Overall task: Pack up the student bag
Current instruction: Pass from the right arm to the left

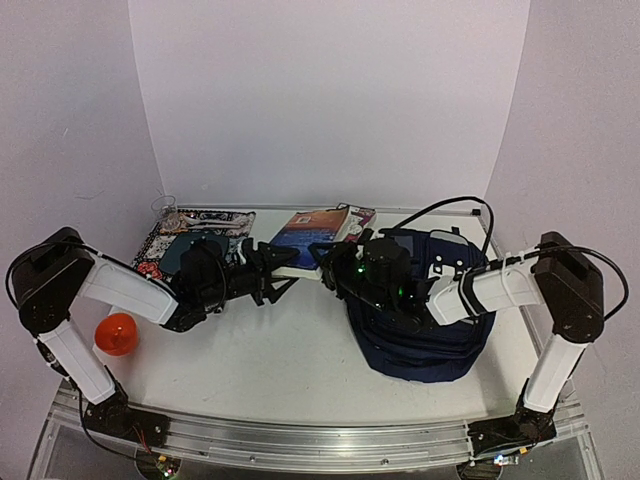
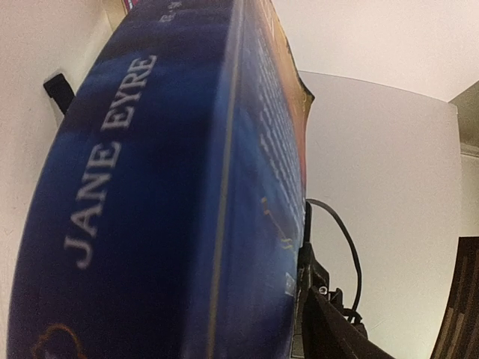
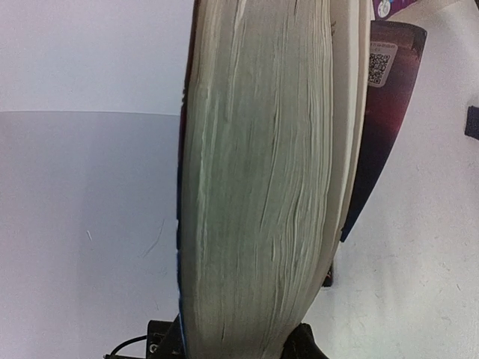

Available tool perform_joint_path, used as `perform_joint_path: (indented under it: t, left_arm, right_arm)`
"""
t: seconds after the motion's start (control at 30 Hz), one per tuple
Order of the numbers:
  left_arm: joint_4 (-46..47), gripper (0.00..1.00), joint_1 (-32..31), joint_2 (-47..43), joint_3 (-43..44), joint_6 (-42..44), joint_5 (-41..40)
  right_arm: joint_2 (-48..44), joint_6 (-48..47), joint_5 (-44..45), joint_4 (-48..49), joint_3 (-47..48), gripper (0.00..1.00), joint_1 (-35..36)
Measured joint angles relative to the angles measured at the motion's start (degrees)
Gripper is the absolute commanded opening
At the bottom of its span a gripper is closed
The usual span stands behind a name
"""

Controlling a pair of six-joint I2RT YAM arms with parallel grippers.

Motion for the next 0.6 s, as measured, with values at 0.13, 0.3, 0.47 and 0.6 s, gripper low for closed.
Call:
perform_joint_path:
  t: [0.13,0.3,0.47,0.6]
  left_arm:
    - [0.02,0.32,-0.66,0.14,0.95,0.32,-2.31]
    - [-0.03,0.02,-1.49,-0.25,0.71,3.04,-5.03]
    - [-0.53,0.00,-2.25,-1.89,-0.44,3.08,-6.21]
    - [-0.55,0.00,-1.82,-3.45,-2.29,2.31,-4.57]
  right_arm:
    - [-0.06,-0.08,2.84,1.13,-0.38,0.02,0.92]
    - [-0.13,-0.47,3.99,1.31,-1.72,0.15,1.39]
    - [-0.69,-0.25,3.39,3.17,-3.38,0.39,1.91]
    - [-4.10,-0.45,0.74,3.95,-7.48,0.55,2.24]
